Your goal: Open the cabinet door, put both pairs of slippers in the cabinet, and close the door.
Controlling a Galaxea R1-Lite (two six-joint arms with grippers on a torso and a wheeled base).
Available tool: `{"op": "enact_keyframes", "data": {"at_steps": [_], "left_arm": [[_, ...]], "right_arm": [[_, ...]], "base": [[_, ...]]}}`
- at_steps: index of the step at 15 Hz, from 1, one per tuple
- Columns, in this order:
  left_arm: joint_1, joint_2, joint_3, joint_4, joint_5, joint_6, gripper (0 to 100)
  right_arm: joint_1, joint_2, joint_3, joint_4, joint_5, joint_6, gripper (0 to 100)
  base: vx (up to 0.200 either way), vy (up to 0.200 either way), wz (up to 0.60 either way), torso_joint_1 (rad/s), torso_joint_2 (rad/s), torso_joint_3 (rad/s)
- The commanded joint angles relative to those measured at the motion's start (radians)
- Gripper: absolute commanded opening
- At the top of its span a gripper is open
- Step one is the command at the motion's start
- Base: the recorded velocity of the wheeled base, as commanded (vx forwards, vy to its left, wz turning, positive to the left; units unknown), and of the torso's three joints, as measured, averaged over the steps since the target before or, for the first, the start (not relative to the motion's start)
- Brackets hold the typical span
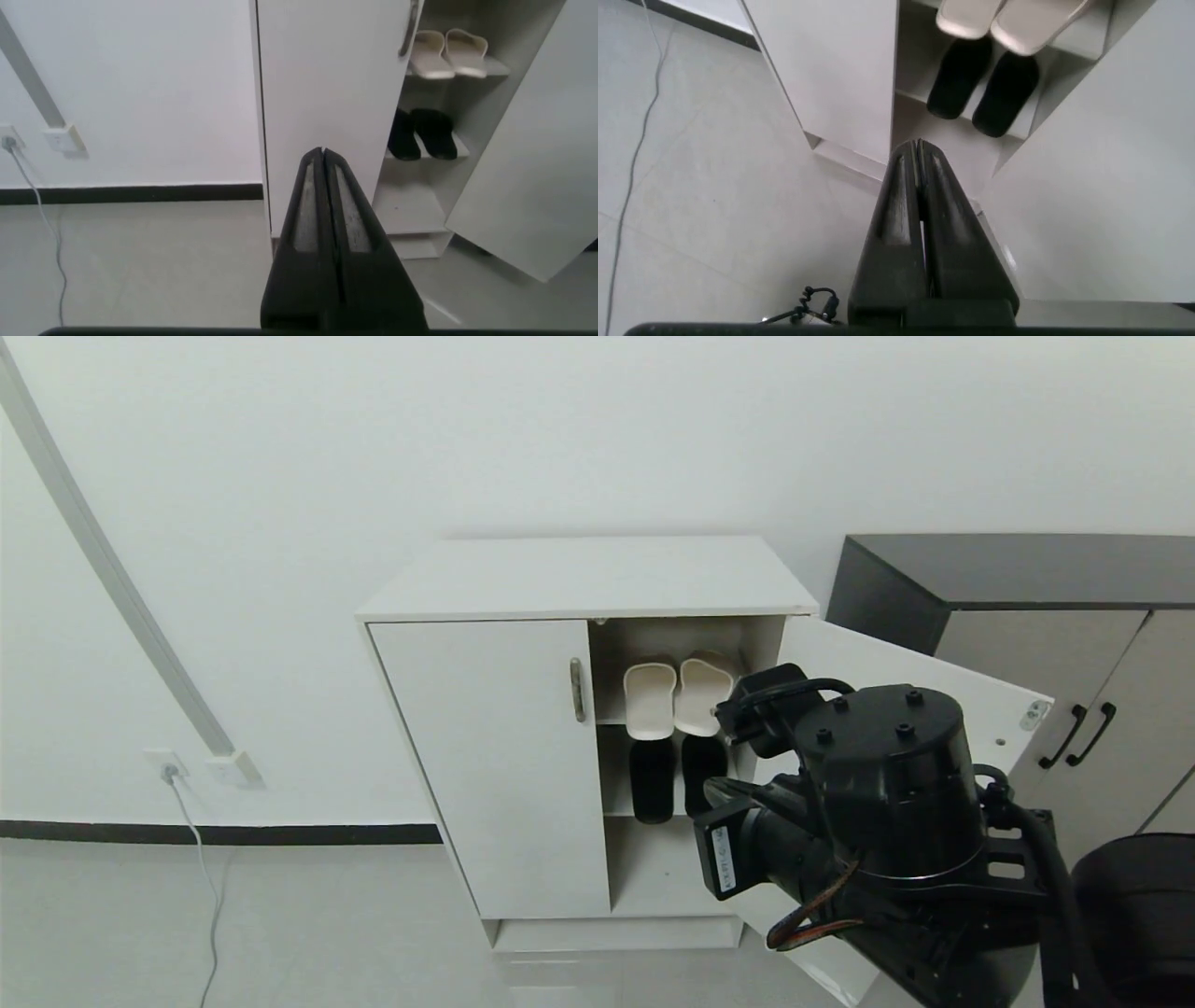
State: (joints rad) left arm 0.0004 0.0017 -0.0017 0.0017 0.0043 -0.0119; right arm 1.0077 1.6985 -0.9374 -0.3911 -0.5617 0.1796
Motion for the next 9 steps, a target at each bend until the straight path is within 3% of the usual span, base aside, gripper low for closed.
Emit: {"op": "enact_keyframes", "data": {"at_steps": [1, 9], "left_arm": [[0.001, 0.0, 0.0, 0.0, 0.0, 0.0, 0], [0.001, 0.0, 0.0, 0.0, 0.0, -0.002, 0]], "right_arm": [[0.0, 0.0, 0.0, 0.001, -0.001, 0.0, 0], [0.0, 0.0, 0.008, -0.002, 0.0, 0.0, 0]], "base": [[0.0, 0.0, 0.0, 0.188, -0.51, -0.32], [0.0, 0.0, 0.0, 0.222, -0.54, -0.319]]}}
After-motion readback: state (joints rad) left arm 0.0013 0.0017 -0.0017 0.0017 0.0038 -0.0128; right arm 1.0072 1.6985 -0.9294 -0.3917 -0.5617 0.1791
